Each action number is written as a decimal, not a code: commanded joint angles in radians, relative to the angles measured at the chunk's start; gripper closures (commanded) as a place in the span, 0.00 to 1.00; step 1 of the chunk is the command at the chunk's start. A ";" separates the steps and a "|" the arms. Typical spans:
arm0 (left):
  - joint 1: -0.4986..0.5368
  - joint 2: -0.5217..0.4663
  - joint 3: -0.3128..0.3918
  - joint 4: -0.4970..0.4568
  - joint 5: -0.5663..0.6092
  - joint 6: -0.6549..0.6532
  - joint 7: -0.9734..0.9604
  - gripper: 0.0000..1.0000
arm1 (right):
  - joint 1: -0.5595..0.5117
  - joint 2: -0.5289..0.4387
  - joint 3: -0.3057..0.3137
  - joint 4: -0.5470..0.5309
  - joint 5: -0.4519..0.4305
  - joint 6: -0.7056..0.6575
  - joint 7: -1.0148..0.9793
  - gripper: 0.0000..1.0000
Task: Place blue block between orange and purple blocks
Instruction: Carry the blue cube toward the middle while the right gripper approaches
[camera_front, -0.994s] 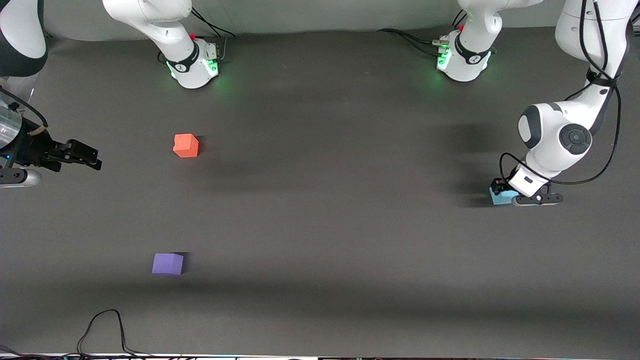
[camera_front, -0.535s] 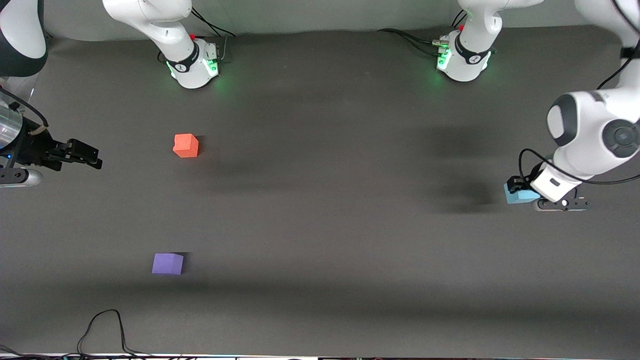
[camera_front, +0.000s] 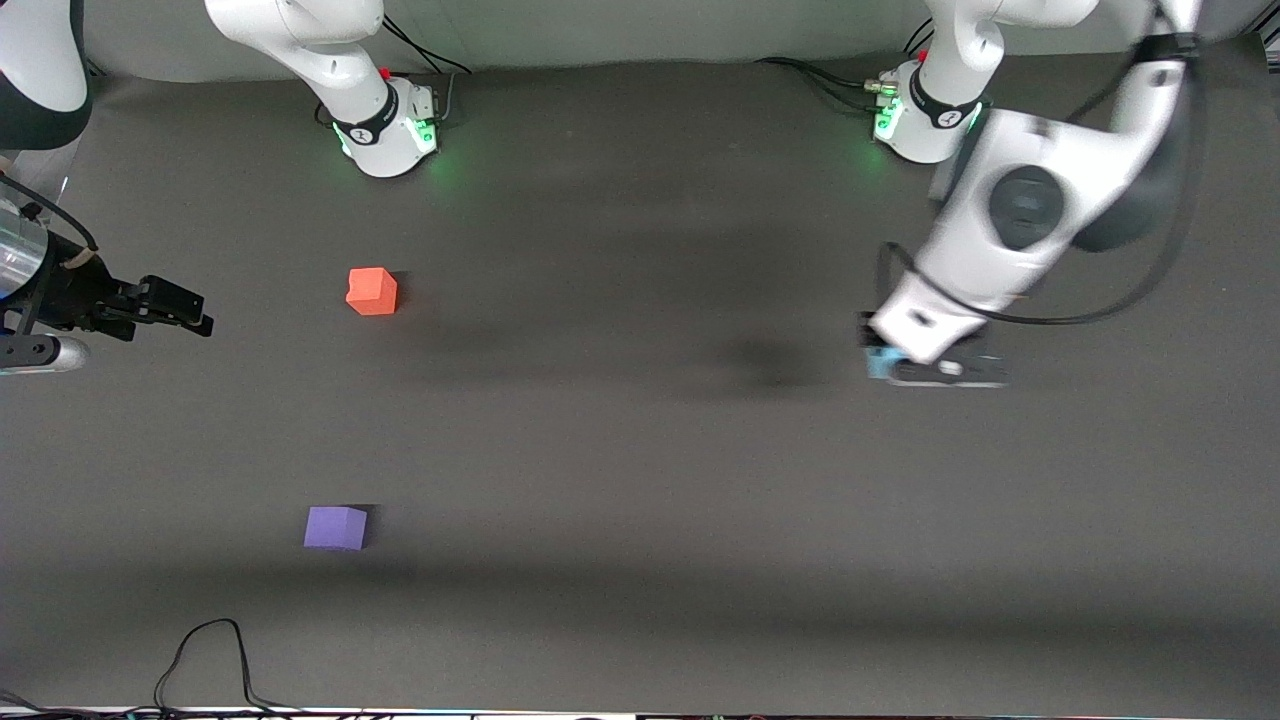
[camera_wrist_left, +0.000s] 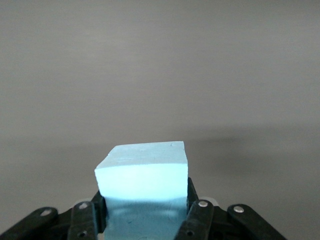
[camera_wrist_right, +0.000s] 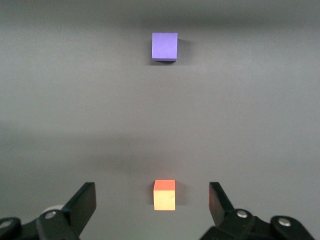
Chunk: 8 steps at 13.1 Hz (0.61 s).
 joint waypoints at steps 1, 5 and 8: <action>-0.189 0.181 0.019 0.227 0.004 -0.036 -0.246 0.71 | 0.022 0.009 0.006 0.016 0.012 -0.015 0.044 0.00; -0.412 0.492 0.022 0.517 0.017 -0.028 -0.474 0.71 | 0.093 0.035 0.007 0.019 0.134 -0.018 0.131 0.00; -0.479 0.632 0.022 0.598 0.062 0.033 -0.560 0.71 | 0.210 0.096 0.007 0.052 0.153 0.035 0.237 0.00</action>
